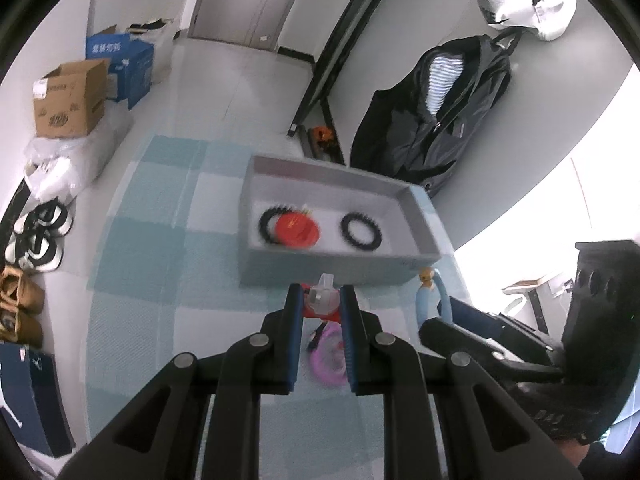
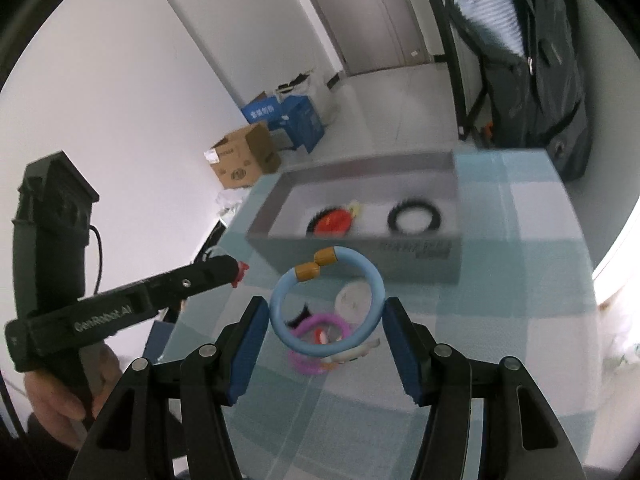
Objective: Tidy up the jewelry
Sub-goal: 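Carry both items over the grey box and open the left gripper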
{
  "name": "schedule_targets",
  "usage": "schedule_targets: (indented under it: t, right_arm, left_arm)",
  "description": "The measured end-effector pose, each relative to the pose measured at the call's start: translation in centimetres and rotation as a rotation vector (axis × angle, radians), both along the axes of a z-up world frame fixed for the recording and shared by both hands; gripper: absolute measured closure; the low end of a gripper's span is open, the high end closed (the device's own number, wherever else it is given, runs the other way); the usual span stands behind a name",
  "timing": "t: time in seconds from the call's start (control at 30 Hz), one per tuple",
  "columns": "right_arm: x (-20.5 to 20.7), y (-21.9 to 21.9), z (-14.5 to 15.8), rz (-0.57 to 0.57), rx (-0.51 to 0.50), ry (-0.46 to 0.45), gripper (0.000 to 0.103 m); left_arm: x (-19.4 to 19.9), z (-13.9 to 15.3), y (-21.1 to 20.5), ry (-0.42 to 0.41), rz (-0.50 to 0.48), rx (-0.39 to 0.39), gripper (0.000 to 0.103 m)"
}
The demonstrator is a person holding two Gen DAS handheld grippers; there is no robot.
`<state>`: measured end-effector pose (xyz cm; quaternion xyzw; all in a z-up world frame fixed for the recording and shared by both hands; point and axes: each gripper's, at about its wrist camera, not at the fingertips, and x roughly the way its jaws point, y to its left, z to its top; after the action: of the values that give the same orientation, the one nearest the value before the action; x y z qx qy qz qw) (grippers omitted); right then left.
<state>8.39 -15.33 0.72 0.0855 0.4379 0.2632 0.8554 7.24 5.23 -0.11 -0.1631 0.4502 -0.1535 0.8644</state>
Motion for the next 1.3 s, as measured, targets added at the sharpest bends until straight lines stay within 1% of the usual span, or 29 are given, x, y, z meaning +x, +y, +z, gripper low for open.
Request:
schedule_targets:
  t: [0.13,0.2,0.27,0.4,0.5,0.6,0.7,1.03,1.2,1.3]
  right_arm:
    - [1.6,-1.1,1.9,-0.006,0.024,0.002,0.045]
    - [2.8,-1.4,2.7,0.0,0.02,0.004,0.045]
    - [4.1,-1.4,3.4,0.01,0.009,-0.001,0.045]
    - [6.5,-1.4,4.6,0.043,-0.01,-0.017,0.045]
    - [8.4,-1.1,4.9,0.068,-0.025,-0.035,0.045]
    - [9.8,-0.8,4.6,0.079,-0.031,-0.036,0.045]
    - [10.8,-0.8,3.6,0.079,-0.007,-0.015,0.045]
    - [12.4,0.0,0.6,0.122,-0.004,0.052,0.045]
    - [12.6,1.2,-0.8,0.156,-0.031,0.102,0.045]
    - [12.3,2.0,-1.0,0.182,-0.064,0.094,0.045]
  left_arm:
    - [1.6,1.0,-0.6,-0.018,-0.013,-0.003,0.09]
    - [2.3,1.4,-0.9,-0.022,-0.018,0.005,0.09]
    - [3.1,1.7,-1.0,-0.016,-0.024,0.009,0.09]
    - [4.5,1.8,-1.3,0.011,-0.029,-0.009,0.09]
    - [5.9,1.7,-1.7,0.03,-0.039,0.016,0.09]
    - [6.9,1.5,-1.9,0.041,-0.058,0.031,0.09]
    - [7.9,0.9,-1.8,0.058,-0.083,0.036,0.09]
    - [9.9,-2.0,-1.4,0.136,-0.106,-0.039,0.09]
    - [10.3,-2.6,-1.8,0.158,-0.113,-0.037,0.09]
    - [10.6,-3.1,-1.9,0.169,-0.111,-0.04,0.09]
